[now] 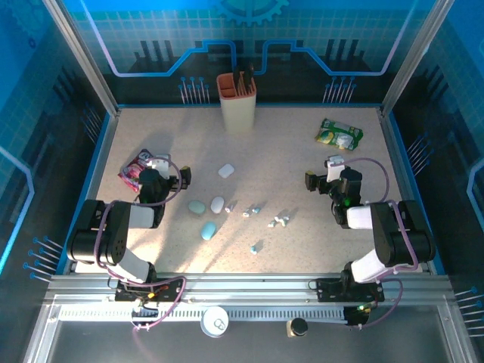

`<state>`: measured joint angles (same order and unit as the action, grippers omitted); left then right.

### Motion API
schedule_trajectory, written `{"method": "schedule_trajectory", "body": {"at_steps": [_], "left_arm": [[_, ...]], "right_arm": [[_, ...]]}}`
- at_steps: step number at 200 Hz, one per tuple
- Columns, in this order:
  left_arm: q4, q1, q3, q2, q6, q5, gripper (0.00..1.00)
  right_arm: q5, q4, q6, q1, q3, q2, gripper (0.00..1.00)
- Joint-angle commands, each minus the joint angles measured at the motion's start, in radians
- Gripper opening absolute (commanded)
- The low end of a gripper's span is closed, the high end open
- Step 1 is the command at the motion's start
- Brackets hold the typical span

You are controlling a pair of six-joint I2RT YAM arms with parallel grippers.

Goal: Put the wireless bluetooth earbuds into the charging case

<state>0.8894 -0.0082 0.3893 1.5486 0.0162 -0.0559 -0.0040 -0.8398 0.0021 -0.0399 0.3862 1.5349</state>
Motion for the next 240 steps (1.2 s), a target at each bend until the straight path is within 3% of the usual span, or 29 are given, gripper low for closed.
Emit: {"method": "schedule_trajectory", "body": {"at_steps": [1,56,83,118,139,161,194,208,240], "left_arm": [[0.031,0.005,-0.003,0.005,-0.008,0.014,0.99],[0.034,0.005,-0.005,0.002,-0.010,0.007,0.99],[-0.067,0.004,0.020,-0.065,-0.015,-0.015,0.99],[-0.270,-0.030,0.067,-0.221,0.011,-0.054,0.99],[-0.356,-0.053,0.083,-0.311,-0.010,-0.057,0.99],[-0.478,-0.113,0.117,-0.397,-0.025,-0.063,0.99],[-0.657,-0.247,0.168,-0.465,-0.045,-0.075,0.99],[-0.743,-0.305,0.196,-0.475,-0.056,-0.075,0.99],[-0.980,-0.395,0.292,-0.438,-0.201,-0.076,0.99]], "right_arm": [[0.001,-0.041,-0.013,-0.002,0.016,0.005,1.00],[0.011,-0.055,-0.013,-0.006,0.009,0.003,1.00],[0.040,-0.040,-0.021,-0.020,-0.007,-0.060,1.00],[0.105,0.159,-0.048,-0.067,0.039,-0.196,1.00],[0.224,0.379,0.030,-0.110,0.107,-0.287,1.00],[0.221,0.559,0.117,-0.119,0.160,-0.378,1.00],[0.055,0.713,0.237,-0.155,0.195,-0.447,1.00],[0.004,0.773,0.255,-0.207,0.212,-0.461,1.00],[0.013,0.895,0.282,-0.383,0.244,-0.459,1.00]]}}
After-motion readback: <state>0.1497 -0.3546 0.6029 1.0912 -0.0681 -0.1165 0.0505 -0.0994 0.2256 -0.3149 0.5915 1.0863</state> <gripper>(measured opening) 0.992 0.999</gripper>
